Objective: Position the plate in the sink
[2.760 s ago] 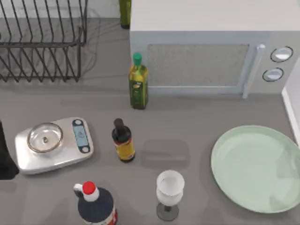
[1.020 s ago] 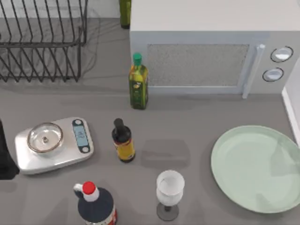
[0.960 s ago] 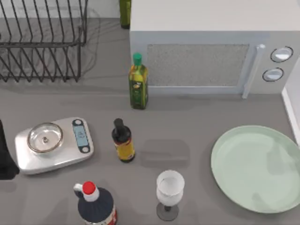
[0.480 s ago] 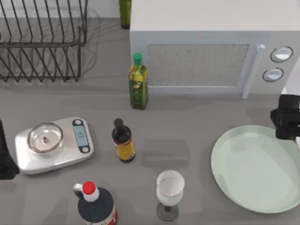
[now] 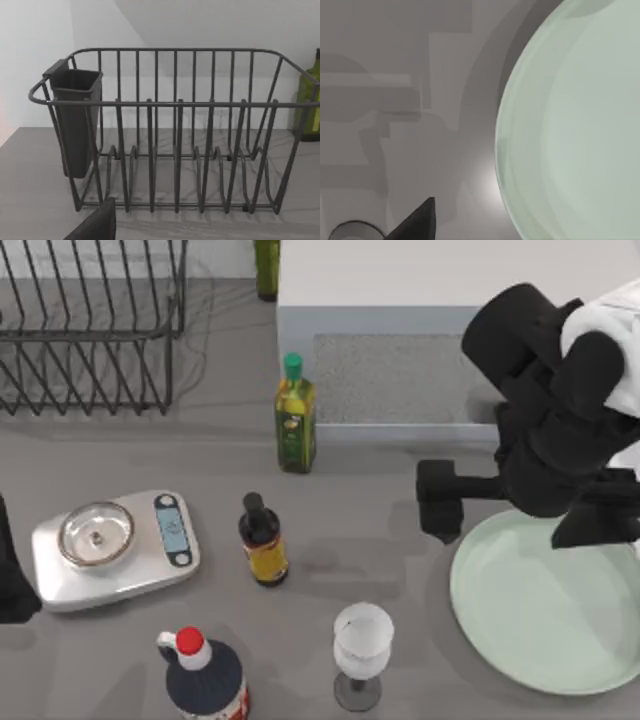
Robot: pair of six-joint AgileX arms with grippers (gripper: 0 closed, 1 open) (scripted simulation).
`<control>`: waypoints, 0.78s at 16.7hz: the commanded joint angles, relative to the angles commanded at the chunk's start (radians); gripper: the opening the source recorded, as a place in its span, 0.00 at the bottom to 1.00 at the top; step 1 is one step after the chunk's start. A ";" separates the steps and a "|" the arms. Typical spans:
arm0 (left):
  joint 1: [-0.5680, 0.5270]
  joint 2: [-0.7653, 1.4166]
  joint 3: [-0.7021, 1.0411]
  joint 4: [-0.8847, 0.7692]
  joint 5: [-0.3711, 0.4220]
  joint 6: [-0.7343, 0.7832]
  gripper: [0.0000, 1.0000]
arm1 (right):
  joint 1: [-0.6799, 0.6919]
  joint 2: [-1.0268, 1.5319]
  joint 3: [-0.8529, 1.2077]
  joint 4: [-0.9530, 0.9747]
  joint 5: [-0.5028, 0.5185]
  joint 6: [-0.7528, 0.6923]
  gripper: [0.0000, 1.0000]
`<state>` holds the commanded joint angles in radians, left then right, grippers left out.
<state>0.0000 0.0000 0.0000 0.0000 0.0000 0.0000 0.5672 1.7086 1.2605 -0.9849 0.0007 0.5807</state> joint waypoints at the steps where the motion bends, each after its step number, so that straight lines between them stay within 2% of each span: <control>1: 0.000 0.000 0.000 0.000 0.000 0.000 1.00 | 0.018 0.054 0.039 -0.031 0.000 0.018 1.00; 5: 0.000 0.000 0.000 0.000 0.000 0.000 1.00 | 0.056 0.162 0.122 -0.097 0.000 0.057 1.00; 13: 0.000 0.000 0.000 0.000 0.000 0.000 1.00 | 0.052 0.179 0.093 -0.056 0.000 0.056 1.00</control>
<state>0.0000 0.0000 0.0000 0.0000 0.0000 0.0000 0.6187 1.8876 1.3531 -1.0409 0.0005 0.6370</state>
